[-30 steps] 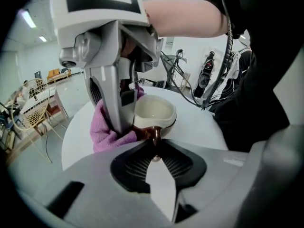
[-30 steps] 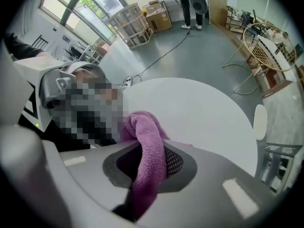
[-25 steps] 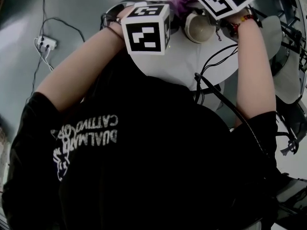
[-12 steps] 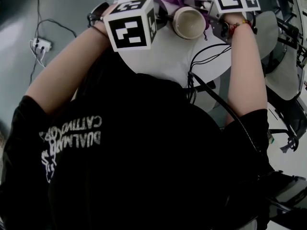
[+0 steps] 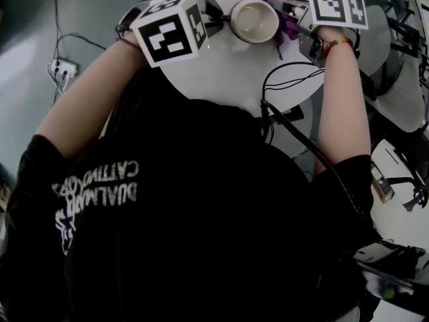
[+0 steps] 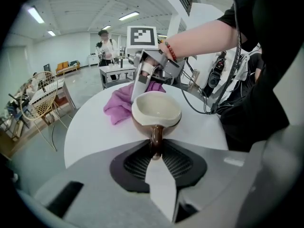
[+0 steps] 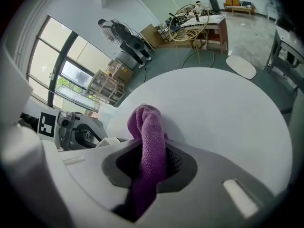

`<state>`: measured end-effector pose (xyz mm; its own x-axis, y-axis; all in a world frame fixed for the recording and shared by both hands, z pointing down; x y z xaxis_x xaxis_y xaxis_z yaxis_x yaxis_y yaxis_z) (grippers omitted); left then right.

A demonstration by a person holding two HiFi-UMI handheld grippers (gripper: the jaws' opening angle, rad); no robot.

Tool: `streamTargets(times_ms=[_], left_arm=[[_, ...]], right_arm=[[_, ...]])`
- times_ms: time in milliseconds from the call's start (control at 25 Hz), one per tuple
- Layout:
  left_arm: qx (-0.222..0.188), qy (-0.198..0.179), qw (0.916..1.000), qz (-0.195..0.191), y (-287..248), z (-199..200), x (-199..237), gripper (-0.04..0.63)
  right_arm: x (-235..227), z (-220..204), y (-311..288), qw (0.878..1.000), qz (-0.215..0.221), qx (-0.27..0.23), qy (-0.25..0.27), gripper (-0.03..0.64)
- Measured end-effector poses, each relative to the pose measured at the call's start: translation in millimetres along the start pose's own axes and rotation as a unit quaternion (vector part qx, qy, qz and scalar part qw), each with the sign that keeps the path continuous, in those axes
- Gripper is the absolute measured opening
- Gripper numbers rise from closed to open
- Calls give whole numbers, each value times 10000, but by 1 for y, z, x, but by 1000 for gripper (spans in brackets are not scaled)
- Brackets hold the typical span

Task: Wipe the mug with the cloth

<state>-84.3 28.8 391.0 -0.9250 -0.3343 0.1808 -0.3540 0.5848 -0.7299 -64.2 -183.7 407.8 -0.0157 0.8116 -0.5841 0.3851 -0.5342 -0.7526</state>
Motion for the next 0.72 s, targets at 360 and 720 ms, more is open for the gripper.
streamTargets(times_ms=[360,720], left_arm=[[159,47,9997,182,4,3,11,74],[329,63,9991,257,-7,12,-3,71]], right_arm=[[-4,-26,20,9982,-174,-523,-239,58],[-2,-70,38,9961,-287,-795,-246,58]])
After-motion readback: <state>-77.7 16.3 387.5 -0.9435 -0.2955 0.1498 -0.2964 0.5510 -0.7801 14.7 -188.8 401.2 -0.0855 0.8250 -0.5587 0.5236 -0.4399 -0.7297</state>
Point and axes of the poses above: the fingertips, and each gripper's own axes: y backward along the fingers, x to its left, z out of its top, the point moved 10 cm from there along y, backward along the fingers, and after that the axes turned 5 degrees about -x, right-handed, at the moved point
